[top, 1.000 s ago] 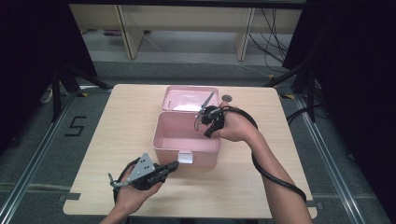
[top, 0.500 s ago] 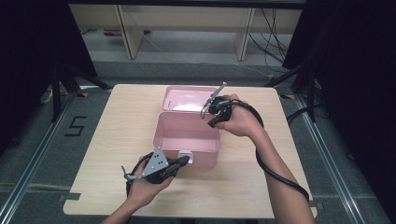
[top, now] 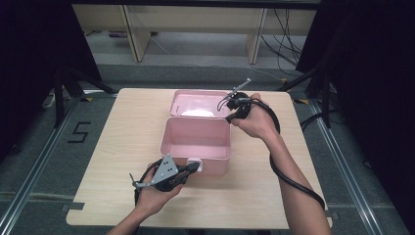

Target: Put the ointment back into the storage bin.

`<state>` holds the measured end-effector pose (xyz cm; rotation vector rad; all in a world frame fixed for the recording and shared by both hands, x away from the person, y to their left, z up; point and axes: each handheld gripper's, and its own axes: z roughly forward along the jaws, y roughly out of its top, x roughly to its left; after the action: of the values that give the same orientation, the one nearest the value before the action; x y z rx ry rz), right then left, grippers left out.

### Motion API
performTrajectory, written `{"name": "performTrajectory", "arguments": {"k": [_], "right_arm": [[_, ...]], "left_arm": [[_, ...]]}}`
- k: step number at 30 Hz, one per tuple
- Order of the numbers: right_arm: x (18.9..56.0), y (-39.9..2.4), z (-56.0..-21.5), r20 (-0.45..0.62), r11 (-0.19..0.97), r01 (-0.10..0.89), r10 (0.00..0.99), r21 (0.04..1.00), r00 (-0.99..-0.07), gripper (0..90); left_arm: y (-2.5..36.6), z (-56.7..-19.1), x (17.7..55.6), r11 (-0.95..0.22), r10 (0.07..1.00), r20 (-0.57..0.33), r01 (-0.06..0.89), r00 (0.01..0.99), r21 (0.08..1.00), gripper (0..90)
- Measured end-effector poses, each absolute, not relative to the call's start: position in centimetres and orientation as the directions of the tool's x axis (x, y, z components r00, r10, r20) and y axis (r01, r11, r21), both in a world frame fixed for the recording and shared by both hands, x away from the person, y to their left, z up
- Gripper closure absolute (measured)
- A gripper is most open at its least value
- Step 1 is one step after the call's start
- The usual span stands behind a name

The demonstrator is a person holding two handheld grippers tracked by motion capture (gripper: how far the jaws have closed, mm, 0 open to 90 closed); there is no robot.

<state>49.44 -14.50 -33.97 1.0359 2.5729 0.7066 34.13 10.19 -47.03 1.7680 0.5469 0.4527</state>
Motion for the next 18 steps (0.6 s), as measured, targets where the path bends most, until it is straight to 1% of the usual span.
{"name": "performTrajectory", "arguments": {"k": [5,7,10,12,14,15,17,18], "right_arm": [[50.9,-15.5,-34.1,-0.052,0.539,0.615,0.775,0.576,-0.630,90.0],[51.5,-15.7,-34.2,-0.017,0.492,0.639,0.800,0.591,-0.600,90.0],[52.5,-16.2,-34.5,0.006,0.448,0.664,0.826,0.600,-0.563,90.0],[53.1,-16.4,-34.7,0.006,0.432,0.673,0.839,0.601,-0.544,90.0],[53.6,-16.5,-34.9,0.019,0.417,0.680,0.845,0.603,-0.535,90.0],[53.7,-16.4,-35.0,0.033,0.397,0.697,0.856,0.598,-0.516,89.9],[54.1,-16.4,-35.3,0.031,0.394,0.702,0.860,0.594,-0.509,89.8],[54.4,-16.5,-35.4,0.020,0.411,0.690,0.851,0.596,-0.525,89.7]], "left_arm": [[10.2,-47.1,34.3,-0.214,0.580,0.014,0.136,0.814,0.967,90.0],[10.2,-47.1,34.3,-0.214,0.580,0.014,0.136,0.814,0.967,90.0],[10.3,-47.1,34.3,-0.214,0.579,0.014,0.136,0.815,0.967,90.0],[10.3,-47.1,34.3,-0.213,0.579,0.012,0.137,0.815,0.967,90.0],[10.3,-47.1,34.3,-0.210,0.580,0.011,0.136,0.815,0.968,90.0],[10.3,-47.2,34.3,-0.210,0.579,0.011,0.137,0.815,0.968,90.0],[10.3,-47.2,34.3,-0.210,0.579,0.010,0.137,0.815,0.968,90.0],[10.3,-47.2,34.3,-0.210,0.579,0.010,0.138,0.815,0.968,90.0]]}}
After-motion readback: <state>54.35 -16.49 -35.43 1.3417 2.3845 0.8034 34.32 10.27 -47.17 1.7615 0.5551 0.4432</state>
